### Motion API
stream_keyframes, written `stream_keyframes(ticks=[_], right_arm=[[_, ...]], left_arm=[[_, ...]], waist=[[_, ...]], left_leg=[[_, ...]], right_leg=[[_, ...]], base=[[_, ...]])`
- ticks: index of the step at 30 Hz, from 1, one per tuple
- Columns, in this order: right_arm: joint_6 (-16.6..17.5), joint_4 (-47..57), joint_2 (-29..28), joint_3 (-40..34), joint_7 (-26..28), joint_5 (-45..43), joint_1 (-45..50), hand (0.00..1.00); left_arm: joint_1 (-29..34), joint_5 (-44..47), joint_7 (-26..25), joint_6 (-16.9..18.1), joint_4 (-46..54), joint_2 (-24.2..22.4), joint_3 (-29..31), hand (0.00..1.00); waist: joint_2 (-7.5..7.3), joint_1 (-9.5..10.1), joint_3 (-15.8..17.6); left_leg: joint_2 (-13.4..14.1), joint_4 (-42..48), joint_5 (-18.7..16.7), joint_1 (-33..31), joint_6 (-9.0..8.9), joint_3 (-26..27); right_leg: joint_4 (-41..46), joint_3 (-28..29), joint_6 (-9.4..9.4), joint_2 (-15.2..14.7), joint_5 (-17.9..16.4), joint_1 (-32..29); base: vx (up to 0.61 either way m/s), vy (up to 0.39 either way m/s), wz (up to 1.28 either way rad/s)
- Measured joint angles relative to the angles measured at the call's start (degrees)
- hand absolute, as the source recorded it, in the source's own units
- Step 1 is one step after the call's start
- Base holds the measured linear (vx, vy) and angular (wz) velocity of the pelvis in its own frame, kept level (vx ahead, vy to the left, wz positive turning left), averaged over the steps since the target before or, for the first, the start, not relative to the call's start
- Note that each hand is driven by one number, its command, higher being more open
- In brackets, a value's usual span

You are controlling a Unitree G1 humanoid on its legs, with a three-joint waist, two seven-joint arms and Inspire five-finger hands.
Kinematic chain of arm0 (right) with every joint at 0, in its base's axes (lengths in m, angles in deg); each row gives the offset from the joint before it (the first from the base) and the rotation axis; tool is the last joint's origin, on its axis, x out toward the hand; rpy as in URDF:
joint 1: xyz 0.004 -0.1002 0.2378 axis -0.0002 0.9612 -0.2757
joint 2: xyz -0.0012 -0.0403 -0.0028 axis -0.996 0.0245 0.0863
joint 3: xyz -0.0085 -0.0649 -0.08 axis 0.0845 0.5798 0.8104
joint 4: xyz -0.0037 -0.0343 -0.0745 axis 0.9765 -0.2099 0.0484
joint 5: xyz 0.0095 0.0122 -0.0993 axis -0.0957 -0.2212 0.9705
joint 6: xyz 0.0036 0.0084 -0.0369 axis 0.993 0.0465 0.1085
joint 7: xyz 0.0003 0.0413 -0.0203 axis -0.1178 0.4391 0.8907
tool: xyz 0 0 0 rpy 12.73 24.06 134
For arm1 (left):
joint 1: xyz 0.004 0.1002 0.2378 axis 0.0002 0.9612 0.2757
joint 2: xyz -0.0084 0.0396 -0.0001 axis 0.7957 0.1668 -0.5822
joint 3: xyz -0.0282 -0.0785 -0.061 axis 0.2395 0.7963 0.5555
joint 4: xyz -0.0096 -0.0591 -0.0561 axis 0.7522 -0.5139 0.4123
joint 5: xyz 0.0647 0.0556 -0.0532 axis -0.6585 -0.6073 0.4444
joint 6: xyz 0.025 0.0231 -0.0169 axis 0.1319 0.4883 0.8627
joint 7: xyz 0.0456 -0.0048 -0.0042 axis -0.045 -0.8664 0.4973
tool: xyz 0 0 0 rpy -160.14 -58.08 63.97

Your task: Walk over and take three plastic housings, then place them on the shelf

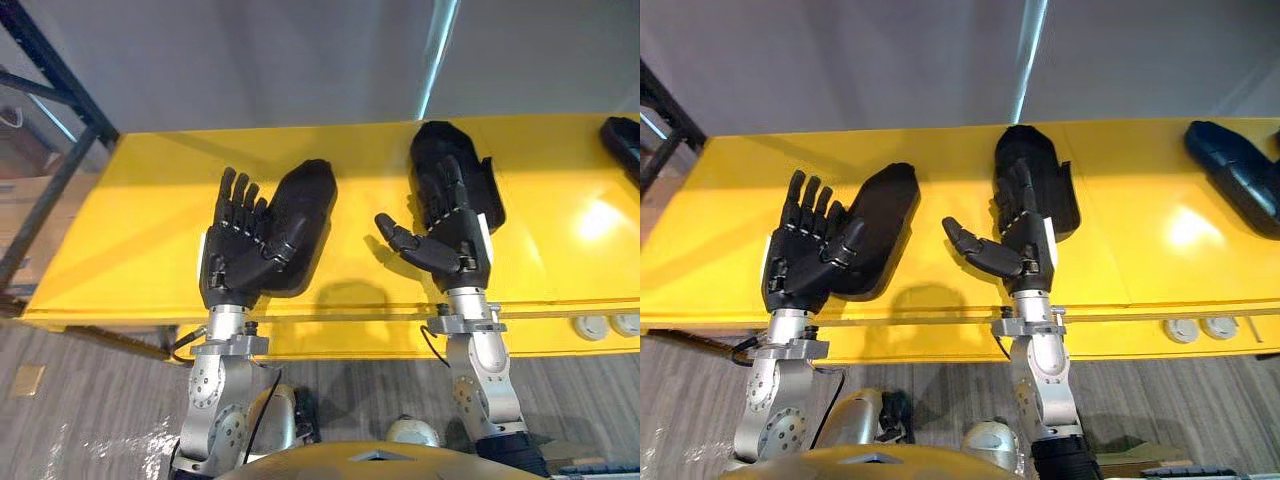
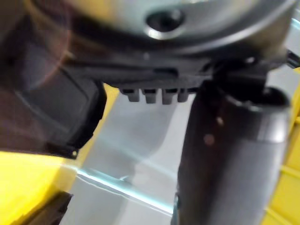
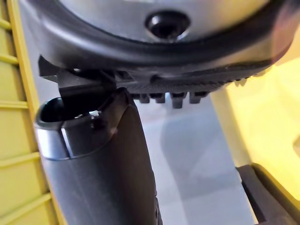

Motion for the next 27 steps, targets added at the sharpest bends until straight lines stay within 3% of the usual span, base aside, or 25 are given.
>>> stream_keyframes(ticks=[1, 2, 3, 4, 5, 8, 9, 12, 16, 19, 23, 27], right_arm=[[0.4, 0.0, 0.2, -0.5, 0.0, -0.1, 0.0, 1.00], [1.5, 0.0, 0.5, -1.0, 0.0, -0.5, -0.1, 1.00], [2.7, 0.0, 0.8, -1.3, -0.1, -0.2, -0.2, 1.00], [4.1, 0.0, 0.9, -1.7, -0.6, 0.5, -0.2, 1.00], [4.6, -0.1, -0.5, -2.1, -1.6, 0.7, 0.0, 1.00], [4.6, -0.1, -0.9, -2.0, -6.4, 7.8, -0.3, 1.00], [4.7, -0.1, -0.9, -2.0, -7.7, 9.3, -0.6, 1.00], [6.1, 0.6, -0.9, -2.4, -8.0, 9.2, -1.4, 1.00], [6.1, 5.6, -0.9, -4.3, -9.2, 10.2, -1.4, 1.00], [5.0, 6.5, -0.5, -8.3, -9.1, 10.4, -1.6, 1.00], [2.0, 7.8, -0.3, -9.7, -8.8, 11.8, -1.5, 1.00], [1.7, 14.8, 0.6, -10.8, -7.2, 11.6, 0.9, 1.00]], left_arm=[[0.0, 0.0, 0.0, 0.2, -1.1, -0.2, 0.0, 1.00], [0.4, 0.0, 0.2, 0.3, -2.1, -0.5, 0.0, 1.00], [1.0, 0.1, 0.3, 0.4, -2.1, -0.8, 0.0, 1.00], [1.2, 0.4, 1.0, 0.4, -2.1, -0.8, 0.0, 1.00], [0.9, 1.0, 2.1, 0.4, -2.3, 0.2, 0.1, 1.00], [0.6, 1.5, 2.8, 0.4, -2.8, 2.5, 0.1, 1.00], [0.6, 1.5, 3.1, 0.4, -2.8, 3.6, 0.2, 1.00], [0.4, 2.0, 3.1, 0.7, -2.7, 4.6, 2.0, 1.00], [0.0, 2.2, 3.0, 0.8, 0.9, 4.4, 3.1, 1.00], [-1.9, -2.4, 3.3, 0.8, 5.6, 3.2, 2.3, 1.00], [-2.0, -4.7, 7.2, 0.8, 9.5, 3.6, 2.7, 1.00], [-1.7, -6.7, 8.2, 0.3, 9.4, 5.1, 2.9, 1.00]], waist=[[0.23, -0.23, -0.1], [0.61, -0.23, -0.5], [0.86, -0.02, -0.6], [1.26, -0.06, -0.9], [-1.87, -0.20, -0.4], [-2.93, 0.45, -0.7], [-3.31, 0.57, -1.1], [-3.84, 0.52, -2.1], [-2.74, 0.27, -2.5], [-1.10, -0.97, -3.6], [-0.97, -1.02, -3.8], [-1.19, -1.50, -3.5]], left_leg=[[1.0, -4.3, 0.3, 1.9, -0.99, -2.4], [1.0, -13.4, 2.4, 5.7, -4.39, -6.0], [-0.1, -19.1, 1.3, 8.3, -7.94, -7.4], [-1.9, -23.0, -1.5, 10.3, -8.17, -5.4], [-5.3, -23.4, -1.2, 10.1, -6.80, -3.8], [-7.0, -20.7, -2.7, 8.0, -4.17, -4.0], [-7.2, -20.3, -2.9, 7.1, -3.74, -4.3], [-7.2, -21.7, -2.8, 6.0, -3.76, -5.0], [-7.0, -22.4, -2.4, 5.5, -4.39, -5.5], [-6.1, -23.5, 0.7, 4.3, -4.57, -4.8], [-5.7, -29.6, 3.6, 7.6, -4.65, -2.0], [-6.2, -36.5, 7.4, 8.4, -4.81, -0.8]], right_leg=[[-0.2, 0.7, 0.97, -0.5, 0.6, -0.3], [-0.1, 1.7, 2.41, -1.9, 1.5, -1.5], [0.0, 3.0, 3.46, -3.1, 2.1, -2.7], [-0.3, 4.0, 4.68, -4.4, 2.8, -3.3], [-1.8, 4.4, 4.69, -8.0, 5.3, -3.3], [-4.1, 2.3, 3.74, -9.3, 14.4, -3.1], [-4.0, 1.1, 4.00, -8.6, 15.2, -3.2], [-4.2, -1.3, 3.96, -6.8, 15.0, -3.1], [-4.2, -2.2, 4.38, -6.4, 13.2, -3.1], [-4.0, -2.2, 4.25, -5.7, 12.9, -2.9], [-4.2, -0.9, 4.13, -5.1, 12.8, -3.1], [-4.9, -0.1, 3.50, -4.7, 12.4, -5.5]], base=[[0.00, 0.311, -0.12], [0.01, 0.428, -0.30], [-0.01, 0.452, -0.36], [-0.03, 0.505, -0.15], [-0.03, 0.378, 0.00], [-0.09, 0.399, 0.14], [-0.09, 0.294, 0.18], [-0.01, 0.078, 0.16], [0.03, -0.019, 0.09], [0.08, -0.060, 0.39], [0.02, -0.044, -0.08], [-0.04, -0.028, -0.06]])
